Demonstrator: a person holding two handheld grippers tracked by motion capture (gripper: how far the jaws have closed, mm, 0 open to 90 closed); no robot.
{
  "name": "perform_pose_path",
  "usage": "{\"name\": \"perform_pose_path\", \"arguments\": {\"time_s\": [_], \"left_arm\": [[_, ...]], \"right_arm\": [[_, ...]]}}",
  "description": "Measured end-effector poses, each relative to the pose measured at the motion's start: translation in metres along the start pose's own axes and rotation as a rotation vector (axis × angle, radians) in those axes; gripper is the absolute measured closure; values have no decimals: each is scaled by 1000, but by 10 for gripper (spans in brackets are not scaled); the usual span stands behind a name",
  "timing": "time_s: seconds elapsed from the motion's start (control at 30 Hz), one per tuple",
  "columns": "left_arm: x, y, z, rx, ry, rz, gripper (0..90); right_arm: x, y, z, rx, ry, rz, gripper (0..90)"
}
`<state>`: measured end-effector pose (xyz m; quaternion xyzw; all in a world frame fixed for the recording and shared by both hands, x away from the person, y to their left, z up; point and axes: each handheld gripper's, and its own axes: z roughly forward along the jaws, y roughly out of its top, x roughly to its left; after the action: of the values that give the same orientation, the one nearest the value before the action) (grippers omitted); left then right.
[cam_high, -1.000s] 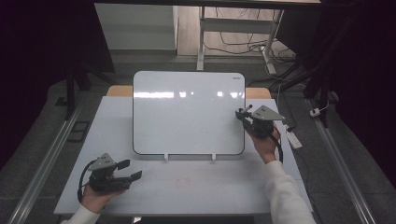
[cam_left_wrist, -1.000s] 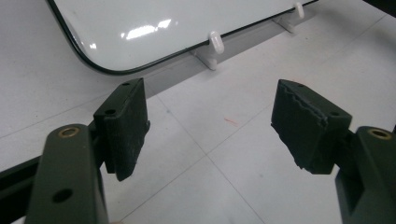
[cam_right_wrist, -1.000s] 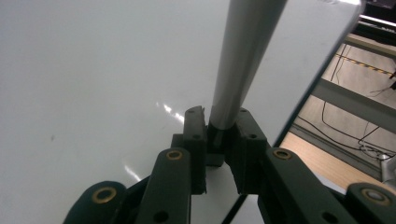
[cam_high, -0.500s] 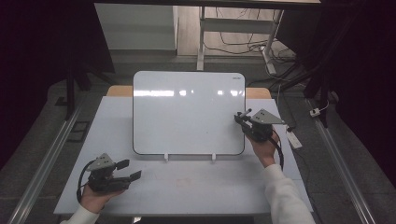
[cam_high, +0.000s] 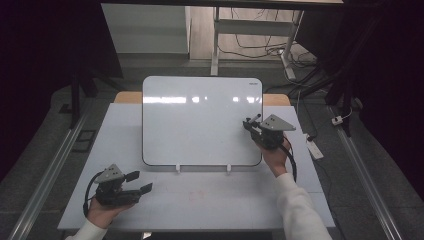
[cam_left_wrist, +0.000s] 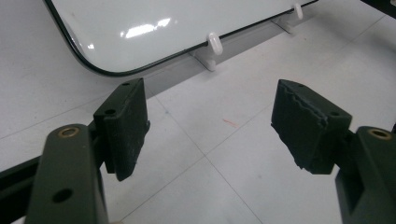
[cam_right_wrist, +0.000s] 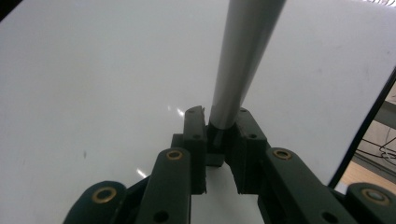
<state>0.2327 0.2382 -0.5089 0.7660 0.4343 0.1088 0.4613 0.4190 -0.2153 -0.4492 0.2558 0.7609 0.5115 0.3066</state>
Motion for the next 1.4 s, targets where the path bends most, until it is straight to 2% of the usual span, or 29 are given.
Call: {"name": "perform_pose_path", "arguments": {"time_s": [0.03, 0.1, 0.13, 0.2, 0.27, 0.33, 0.43, 0.53, 0.67, 0.77, 0.87, 1.0, 1.27, 1.4], "left_arm": [[0, 0, 0, -1, 0, -2, 276], [1, 0, -1, -3, 1, -8, 277], [2, -1, -1, -3, 2, -9, 277], [2, -1, 0, -2, 0, -9, 276], [1, 0, -1, -3, -2, -4, 277], [0, 0, -1, -5, -3, -2, 276], [0, 1, 0, -8, -4, -5, 277], [-1, 2, 1, -8, -7, 0, 277], [-4, 4, 1, -15, -9, 2, 277], [-6, 7, 4, -20, -15, 2, 277], [-11, 12, 8, -23, -24, 16, 276], [-20, 19, 12, -36, -35, 32, 276], [-25, 36, 15, -89, -37, 43, 282], [-35, 48, 17, -111, -60, 71, 282]], "right_arm": [[2, 1, 2, -1, -1, 3, 776], [10, 0, 6, 11, 31, -24, 776], [15, 0, 7, 23, 49, -39, 776], [18, 0, 4, 56, 55, -70, 775], [12, 1, -3, 70, 26, -33, 775], [6, 0, -14, 55, 31, 27, 775], [18, -2, -29, 70, 56, 10, 775], [31, -7, -43, 71, 90, 37, 775], [43, -17, -63, 66, 110, 72, 775], [50, -25, -78, 92, 120, 84, 775], [56, -32, -88, 109, 154, 103, 775], [62, -34, -90, 114, 190, 111, 775], [75, -32, -80, 129, 268, 110, 774], [84, -30, -74, 138, 301, 114, 774]]}}
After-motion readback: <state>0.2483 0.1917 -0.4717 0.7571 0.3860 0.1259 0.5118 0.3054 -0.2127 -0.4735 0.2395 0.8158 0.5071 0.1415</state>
